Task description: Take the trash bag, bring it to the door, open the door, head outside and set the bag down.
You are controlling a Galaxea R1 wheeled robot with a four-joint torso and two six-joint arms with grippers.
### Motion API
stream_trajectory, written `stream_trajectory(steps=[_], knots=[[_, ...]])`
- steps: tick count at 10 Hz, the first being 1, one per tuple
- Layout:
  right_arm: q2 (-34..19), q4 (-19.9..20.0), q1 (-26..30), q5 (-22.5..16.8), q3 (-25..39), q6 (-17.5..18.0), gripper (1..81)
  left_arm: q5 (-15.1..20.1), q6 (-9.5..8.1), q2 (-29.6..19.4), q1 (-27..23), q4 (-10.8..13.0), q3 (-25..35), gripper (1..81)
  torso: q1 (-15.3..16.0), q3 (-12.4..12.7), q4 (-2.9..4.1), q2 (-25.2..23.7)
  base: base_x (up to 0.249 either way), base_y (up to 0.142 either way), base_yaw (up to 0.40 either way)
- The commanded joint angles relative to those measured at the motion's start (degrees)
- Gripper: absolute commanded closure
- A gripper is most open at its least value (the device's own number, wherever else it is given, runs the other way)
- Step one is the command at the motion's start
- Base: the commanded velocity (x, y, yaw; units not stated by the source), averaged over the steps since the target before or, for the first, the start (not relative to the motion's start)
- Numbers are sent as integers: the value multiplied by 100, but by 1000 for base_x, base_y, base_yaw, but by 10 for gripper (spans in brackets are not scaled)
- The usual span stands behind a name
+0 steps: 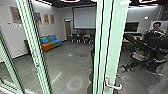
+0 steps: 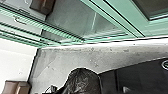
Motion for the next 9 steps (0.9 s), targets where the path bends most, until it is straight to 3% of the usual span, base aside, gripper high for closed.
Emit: stream_trajectory(steps=[1,5,8,9], knots=[[-677,249,769,-497,657,-17,10,331,-12,-36,-350,-28,6,811,0,0,0,0,0,0,0],[-1337,619,1595,-840,1362,-17,10,331,-12,-18,-350,-37,6,811,0,0,0,0,0,0,0],[-1767,1181,2332,-1068,1669,-17,10,331,-12,26,-350,-10,-3,811,0,0,0,0,0,0,0],[-1926,1436,2693,-1323,1722,-17,10,331,-12,26,-359,-10,-3,811,0,0,0,0,0,0,0]])
